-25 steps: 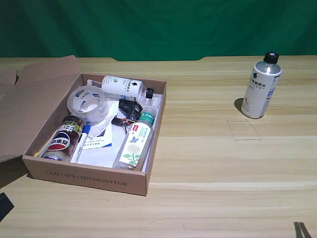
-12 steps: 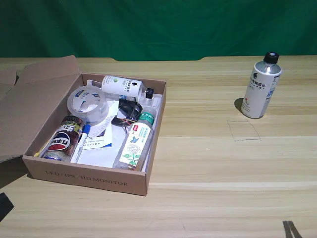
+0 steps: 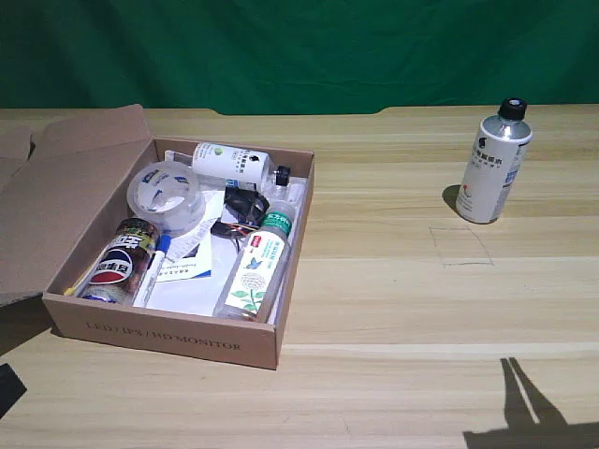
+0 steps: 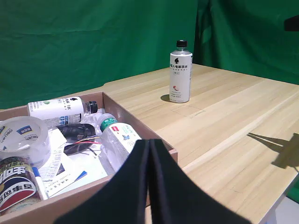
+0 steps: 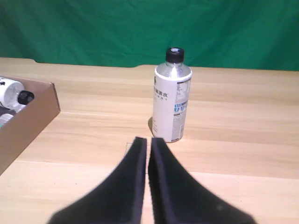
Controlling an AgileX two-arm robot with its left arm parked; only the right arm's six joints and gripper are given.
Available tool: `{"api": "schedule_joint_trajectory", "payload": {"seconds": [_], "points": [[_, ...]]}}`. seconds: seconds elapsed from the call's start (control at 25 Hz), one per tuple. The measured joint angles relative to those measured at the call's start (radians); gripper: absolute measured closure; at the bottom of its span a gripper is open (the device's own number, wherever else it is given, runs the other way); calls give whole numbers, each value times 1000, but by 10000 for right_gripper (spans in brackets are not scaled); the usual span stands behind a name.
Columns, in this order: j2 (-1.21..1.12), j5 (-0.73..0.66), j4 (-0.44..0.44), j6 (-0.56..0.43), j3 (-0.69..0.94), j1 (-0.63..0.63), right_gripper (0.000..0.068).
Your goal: Place the white bottle into the box.
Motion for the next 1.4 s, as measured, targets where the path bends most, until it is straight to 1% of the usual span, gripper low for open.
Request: {"api": "schedule_joint_trajectory", "payload": {"seconds": [0.08,0.2,0.28,0.32,0.4,0.44,0.52,0.6,0.72,0.96,1.2,1.4], "points": [[82,-1,0,-12,-43,0,665],[225,-60,0,-54,-118,0,573],[315,-87,-1,-58,-171,0,443],[368,-90,-2,-53,-200,0,348],[436,-88,2,-39,-238,0,203],[482,-85,19,-35,-265,0,111],[561,-79,51,-33,-309,0,28],[625,-79,64,-33,-353,0,5],[725,-79,76,-30,-425,0,4],[900,-65,138,-30,-556,0,5],[1036,-52,140,-30,-655,0,17],[1114,-32,134,-30,-707,0,26]]}}
